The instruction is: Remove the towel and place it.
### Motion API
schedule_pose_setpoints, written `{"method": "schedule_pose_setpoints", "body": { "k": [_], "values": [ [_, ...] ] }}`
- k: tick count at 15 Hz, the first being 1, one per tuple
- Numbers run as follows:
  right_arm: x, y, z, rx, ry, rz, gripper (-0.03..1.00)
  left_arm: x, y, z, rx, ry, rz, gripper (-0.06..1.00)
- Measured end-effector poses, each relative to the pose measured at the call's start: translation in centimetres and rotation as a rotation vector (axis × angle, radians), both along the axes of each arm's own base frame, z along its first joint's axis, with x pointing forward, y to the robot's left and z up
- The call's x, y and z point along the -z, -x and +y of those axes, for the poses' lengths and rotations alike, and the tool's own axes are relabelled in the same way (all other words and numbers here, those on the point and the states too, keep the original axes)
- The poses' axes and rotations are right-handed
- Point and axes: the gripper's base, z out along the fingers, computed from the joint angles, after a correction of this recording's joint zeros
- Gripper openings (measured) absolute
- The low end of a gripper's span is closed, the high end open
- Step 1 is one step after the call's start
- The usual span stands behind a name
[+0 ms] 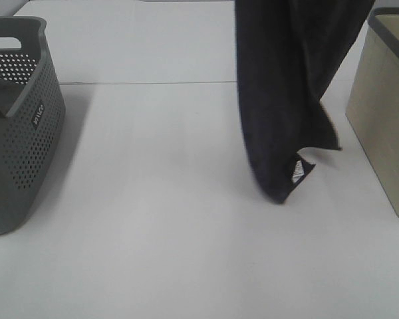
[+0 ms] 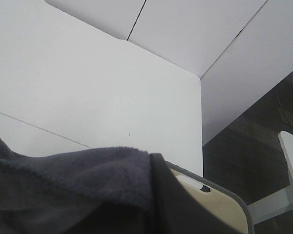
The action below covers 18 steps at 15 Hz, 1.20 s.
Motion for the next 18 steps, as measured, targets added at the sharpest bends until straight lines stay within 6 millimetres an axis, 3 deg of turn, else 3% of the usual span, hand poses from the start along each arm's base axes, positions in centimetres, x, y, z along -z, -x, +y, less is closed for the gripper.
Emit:
{"method": "schedule_pose_setpoints", "body": {
  "k": [7,10,18],
  "values": [
    [-1.3,-0.6,0.1,-0.009,0.013,-0.159,0.0,-0.5,-0.9,0.9,0.007,0.016,-0.047,0.0],
    [-1.8,-1.2,0.3,-0.007,0.001,-0.239,0.0,-1.3,-1.1,1.1,0.093,0.082,-0.117,0.0],
    [-1.5,-3.1,2.0,-0.08,-0.038,-0.314,0.0,-1.9,-4.1,5.1,0.04,0.137,-0.16,0.0]
  ]
}}
